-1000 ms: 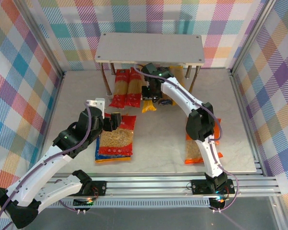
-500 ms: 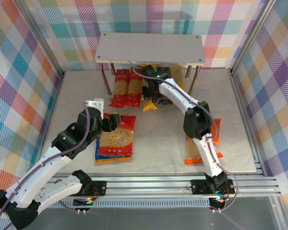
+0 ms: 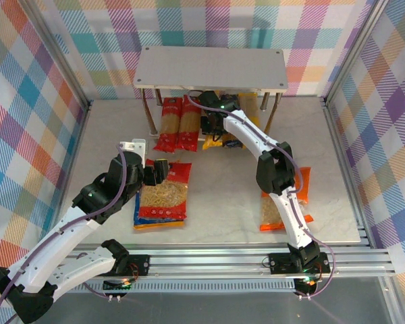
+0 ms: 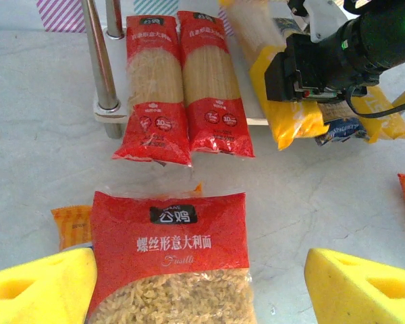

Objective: Place and organize the pasta boxes and bags onto the shelf

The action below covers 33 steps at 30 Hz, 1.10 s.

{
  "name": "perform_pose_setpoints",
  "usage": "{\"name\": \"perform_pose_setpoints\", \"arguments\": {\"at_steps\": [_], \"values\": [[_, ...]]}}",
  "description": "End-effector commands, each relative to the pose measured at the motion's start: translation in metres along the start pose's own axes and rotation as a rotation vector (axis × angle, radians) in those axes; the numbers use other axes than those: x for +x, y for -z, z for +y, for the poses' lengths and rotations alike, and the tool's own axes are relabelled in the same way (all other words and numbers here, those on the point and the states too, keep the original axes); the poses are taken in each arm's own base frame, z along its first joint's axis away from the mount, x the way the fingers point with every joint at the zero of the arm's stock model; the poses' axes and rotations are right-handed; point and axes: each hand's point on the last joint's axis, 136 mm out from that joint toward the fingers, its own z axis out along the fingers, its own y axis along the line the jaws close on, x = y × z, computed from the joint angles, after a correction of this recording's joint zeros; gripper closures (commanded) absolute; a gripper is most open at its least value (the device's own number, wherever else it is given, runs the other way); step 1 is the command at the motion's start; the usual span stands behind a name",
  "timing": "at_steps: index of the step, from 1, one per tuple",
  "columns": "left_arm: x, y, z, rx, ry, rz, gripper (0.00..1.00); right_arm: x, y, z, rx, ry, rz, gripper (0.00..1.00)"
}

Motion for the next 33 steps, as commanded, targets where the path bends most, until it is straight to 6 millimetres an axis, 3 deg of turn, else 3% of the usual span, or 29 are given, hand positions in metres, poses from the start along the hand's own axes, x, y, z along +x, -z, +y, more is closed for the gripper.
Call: {"name": "perform_pose_setpoints", "arguments": {"at_steps": [1, 4, 8, 15, 26, 29, 33], "values": [[-0.003, 0.003, 0.005, -0.020, -0.014, -0.008, 0.19, -0.046, 0.017, 0.009, -0.031, -0.032, -0.163, 0.62], [-0.003, 0.003, 0.006, -0.022, -0.016, -0.008, 0.19, -0.046, 0.013, 0.009, -0.027, -0.036, -0.160, 0.53], [-0.002, 0.002, 0.007, -0.032, -0.019, -0.005, 0.19, -0.041, 0.009, 0.009, -0.030, -0.038, -0.142, 0.50], [0.001, -0.008, 0.017, -0.085, -0.014, -0.010, 0.15, -0.043, 0.021, 0.011, -0.046, -0.009, -0.154, 0.21], [-0.001, -0.030, 0.040, -0.148, 0.045, -0.012, 0.12, -0.055, 0.080, 0.014, -0.141, 0.042, -0.294, 0.18], [-0.007, -0.038, 0.053, -0.178, 0.081, -0.023, 0.10, -0.048, 0.098, 0.011, -0.169, 0.050, -0.313, 0.18], [-0.012, -0.060, 0.070, -0.189, 0.171, -0.008, 0.09, -0.017, 0.118, 0.000, -0.201, 0.059, -0.294, 0.20]]}}
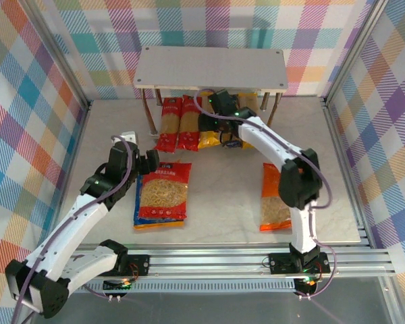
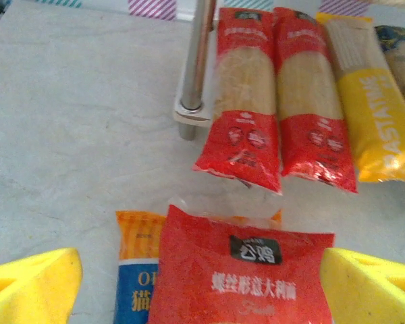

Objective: Place and organize the pasta boxes and bags onto the shelf

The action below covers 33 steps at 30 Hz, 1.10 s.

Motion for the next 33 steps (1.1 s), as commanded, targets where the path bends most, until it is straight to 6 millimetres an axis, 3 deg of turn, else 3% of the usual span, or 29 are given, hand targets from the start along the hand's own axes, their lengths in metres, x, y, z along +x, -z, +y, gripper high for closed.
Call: {"name": "perform_pose_setpoints", "arguments": {"at_steps": [1, 5, 9, 16, 20, 24, 33], "values": [[-0.015, -0.018, 0.001, 0.035, 0.087, -0.020, 0.09, -0.005, 0.037, 0.003, -0.071, 0.005, -0.073, 0.20], [-0.027, -0.047, 0.003, 0.039, 0.114, -0.030, 0.09, 0.036, 0.068, -0.021, -0.052, -0.022, -0.066, 0.23], [-0.040, -0.073, 0.003, 0.032, 0.115, -0.037, 0.12, 0.076, 0.106, -0.060, 0.034, -0.080, -0.090, 0.24], [-0.065, -0.101, 0.001, 0.058, 0.107, -0.068, 0.12, 0.106, 0.162, -0.122, 0.223, -0.175, -0.216, 0.22], [-0.074, -0.116, -0.002, 0.099, 0.108, -0.080, 0.12, 0.100, 0.175, -0.145, 0.315, -0.189, -0.270, 0.18], [-0.079, -0.132, -0.007, 0.131, 0.110, -0.072, 0.12, 0.085, 0.171, -0.158, 0.349, -0.215, -0.304, 0.17], [-0.084, -0.159, -0.005, 0.126, 0.092, -0.045, 0.14, 0.049, 0.137, -0.188, 0.375, -0.293, -0.336, 0.18]]}}
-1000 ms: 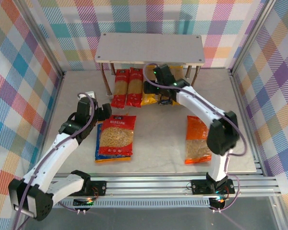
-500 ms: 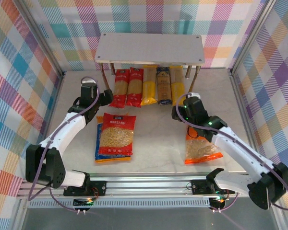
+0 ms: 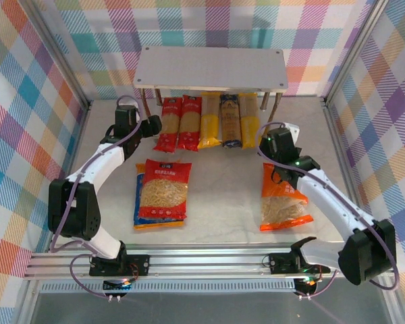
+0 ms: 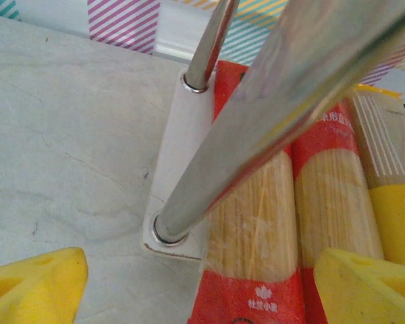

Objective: Place and organize the pasta boxes and bags onto the shelf

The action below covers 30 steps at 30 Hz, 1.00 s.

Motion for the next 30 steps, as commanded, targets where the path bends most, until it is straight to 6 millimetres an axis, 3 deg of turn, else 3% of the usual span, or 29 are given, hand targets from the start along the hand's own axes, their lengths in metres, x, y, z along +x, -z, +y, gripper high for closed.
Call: {"name": "perform_pose_setpoints", "arguments": {"at_steps": [1, 8, 12, 27, 30], "values": [[-0.022, -0.004, -0.005, 0.032, -0.021, -0.045, 0.14, -0.037, -0.009, 0.014, -0.056, -0.066, -0.085, 0.18], [-0.020, -0.020, -0.004, 0.040, -0.021, -0.031, 0.15, -0.053, -0.037, 0.023, -0.071, -0.081, -0.110, 0.18], [-0.014, -0.031, -0.004, 0.054, -0.019, -0.006, 0.21, -0.056, -0.051, 0.028, -0.084, -0.088, -0.102, 0.21], [-0.015, -0.044, -0.007, 0.077, -0.030, -0.015, 0.28, -0.064, -0.101, 0.034, -0.018, -0.053, -0.122, 0.21], [-0.013, -0.048, -0.010, 0.098, -0.032, -0.012, 0.35, -0.065, -0.107, 0.035, -0.017, -0.047, -0.125, 0.29]]}}
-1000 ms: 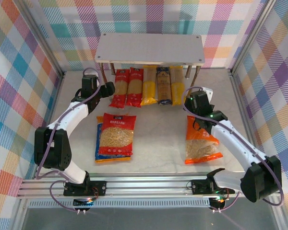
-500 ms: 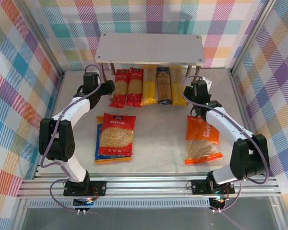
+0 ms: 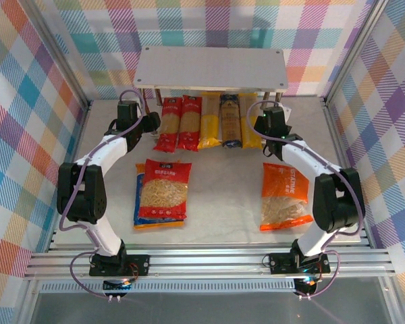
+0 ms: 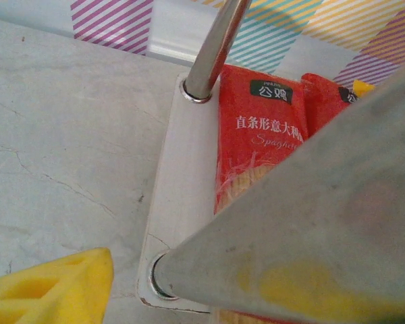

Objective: Place and organize the pasta boxes and bags onto the shelf

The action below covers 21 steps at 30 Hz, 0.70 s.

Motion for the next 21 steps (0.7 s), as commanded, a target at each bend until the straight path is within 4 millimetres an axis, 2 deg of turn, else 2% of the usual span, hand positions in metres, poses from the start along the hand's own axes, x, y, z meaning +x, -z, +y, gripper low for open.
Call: {"name": "perform_pose_setpoints", "arguments": {"at_steps": [1, 2, 6, 10, 13, 16, 20, 21], "values": [[-0.012, -0.005, -0.013, 0.067, -0.026, -0.032, 0.38, -0.019, -0.005, 0.002, 0.001, 0.002, -0.054, 0.34], [-0.011, -0.006, -0.013, 0.072, -0.024, -0.028, 0.40, -0.019, -0.006, 0.002, 0.000, 0.001, -0.056, 0.41], [-0.009, -0.007, -0.016, 0.089, -0.022, -0.021, 0.44, -0.018, -0.007, 0.000, 0.000, 0.005, -0.054, 0.52], [-0.006, -0.003, -0.017, 0.100, -0.023, -0.017, 0.49, -0.018, -0.004, 0.001, -0.013, 0.018, -0.049, 0.76], [-0.005, 0.002, -0.018, 0.110, -0.025, -0.021, 0.52, -0.017, 0.000, -0.001, -0.016, 0.020, -0.049, 0.87], [-0.005, 0.008, -0.021, 0.128, -0.025, -0.030, 0.59, -0.018, 0.005, -0.004, -0.013, 0.023, -0.050, 0.94], [-0.006, 0.014, -0.028, 0.165, -0.020, -0.036, 0.73, -0.019, 0.008, -0.006, -0.002, 0.036, -0.043, 0.95], [-0.006, 0.015, -0.030, 0.171, -0.019, -0.036, 0.74, -0.019, 0.008, -0.007, 0.000, 0.037, -0.042, 0.95]]}}
